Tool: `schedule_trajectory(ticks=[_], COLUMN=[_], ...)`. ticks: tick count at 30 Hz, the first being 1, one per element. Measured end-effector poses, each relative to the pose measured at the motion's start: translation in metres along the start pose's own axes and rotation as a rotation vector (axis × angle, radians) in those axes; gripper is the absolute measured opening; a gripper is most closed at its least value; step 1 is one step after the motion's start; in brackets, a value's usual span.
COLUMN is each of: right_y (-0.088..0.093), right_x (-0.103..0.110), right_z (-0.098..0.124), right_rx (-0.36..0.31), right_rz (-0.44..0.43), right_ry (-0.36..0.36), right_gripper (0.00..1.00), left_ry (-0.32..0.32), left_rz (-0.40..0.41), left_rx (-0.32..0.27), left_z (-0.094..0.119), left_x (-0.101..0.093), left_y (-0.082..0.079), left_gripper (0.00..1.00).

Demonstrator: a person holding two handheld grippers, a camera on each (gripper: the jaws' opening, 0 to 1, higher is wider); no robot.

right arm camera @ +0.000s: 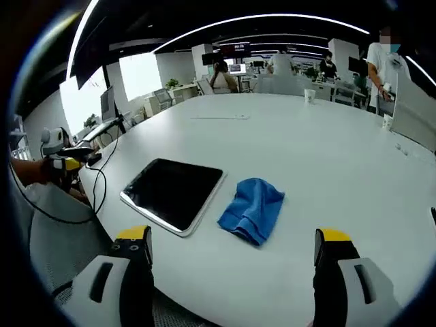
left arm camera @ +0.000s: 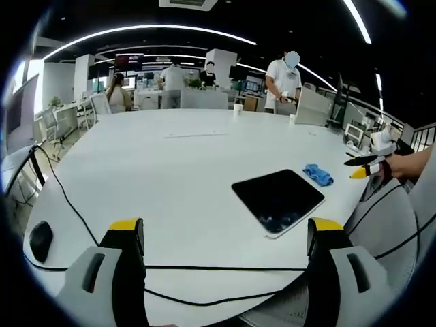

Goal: Wipe the mirror surface with the cleaning cloth until all visible marks leave the cleaned area.

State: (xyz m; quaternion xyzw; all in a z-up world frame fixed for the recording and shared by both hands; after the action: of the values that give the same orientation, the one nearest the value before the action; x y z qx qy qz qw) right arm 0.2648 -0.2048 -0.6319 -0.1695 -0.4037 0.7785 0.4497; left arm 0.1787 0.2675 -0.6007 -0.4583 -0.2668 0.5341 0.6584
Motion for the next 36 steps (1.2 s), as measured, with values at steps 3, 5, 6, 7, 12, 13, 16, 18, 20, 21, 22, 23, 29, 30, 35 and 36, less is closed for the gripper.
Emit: schedule_trajectory(ticks=[3, 5, 6, 7, 12, 13, 16, 18, 20, 21, 22, 23, 29, 30, 35, 36], right_y=[0.006, 0.005, 0.006, 0.008, 0.007, 0.006, 0.007, 0.011, 0.013, 0.012, 0.012, 0.013, 0.017, 0.017, 0.017, 0.017], right_x=[-0.002, -0.003, -0.003, -0.004, -0.002, -0.002, -0.003, -0.006, -0.005, -0.004, -0.004, -0.005, -0.012, -0.012, -0.008, -0.008], right_z=[-0.002, 0.0, 0.0, 0.001, 0.007, 0.007, 0.006, 0.004, 0.007, 0.01, 0.013, 0.014, 0.017, 0.017, 0.017, 0.017], right_rx=[0.012, 0.0, 0.004, 0.018, 0.019, 0.017, 0.014, 0.026, 0.041, 0.04, 0.038, 0.033, 0.018, 0.015, 0.01, 0.008], right_rz=[-0.034, -0.02, -0.016, -0.016, -0.032, -0.028, -0.01, -0.011, -0.005, 0.001, 0.007, 0.009, -0.044, -0.045, -0.045, -0.045], right_ry=[0.011, 0.016, 0.019, 0.024, 0.029, 0.032, 0.044, 0.05, 0.047, 0.044, 0.043, 0.044, 0.063, 0.063, 0.065, 0.068], right_gripper=[0.98, 0.98, 0.98, 0.95, 0.96, 0.96, 0.98, 0.98, 0.98, 0.98, 0.98, 0.98, 0.98, 0.98, 0.98, 0.98], left_ry=[0.017, 0.017, 0.013, 0.009, 0.004, 0.007, 0.02, 0.01, 0.006, -0.006, -0.014, -0.015, -0.036, -0.034, -0.037, -0.037], left_rz=[-0.009, -0.022, -0.019, -0.012, -0.021, -0.018, -0.042, -0.032, -0.006, -0.003, -0.007, -0.009, -0.015, -0.013, -0.014, -0.014], left_rx=[0.008, 0.003, 0.006, 0.013, 0.002, -0.002, -0.004, -0.004, -0.014, -0.009, -0.014, -0.02, -0.029, -0.029, -0.022, -0.023], left_z=[-0.001, -0.003, -0.004, -0.004, 0.0, 0.002, 0.001, 0.001, 0.001, 0.002, 0.004, 0.005, 0.011, 0.012, 0.013, 0.013], left_x=[0.0, 0.005, 0.007, 0.01, 0.011, 0.01, 0.011, 0.015, 0.015, 0.015, 0.014, 0.013, 0.016, 0.016, 0.018, 0.018], left_y=[-0.001, -0.003, -0.003, -0.003, -0.01, -0.011, -0.01, -0.006, -0.005, -0.005, -0.006, -0.006, -0.006, -0.006, -0.004, -0.004], left_gripper=[0.99, 0.99, 0.99, 0.99, 0.99, 0.99, 0.99, 0.99, 0.99, 0.99, 0.99, 0.99, 0.99, 0.99, 0.99, 0.99])
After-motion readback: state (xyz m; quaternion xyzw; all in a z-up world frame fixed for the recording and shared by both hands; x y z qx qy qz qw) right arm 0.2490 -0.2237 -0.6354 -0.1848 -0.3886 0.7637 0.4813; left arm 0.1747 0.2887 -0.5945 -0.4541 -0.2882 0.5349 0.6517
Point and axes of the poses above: the point that each gripper's makers call its tool centre point, and the gripper's own axes: z roughly backward along the fingers, x roughly to its left, y roughly out of its underside, the point moved 8 cm from there along z, roughly backward along the fingers
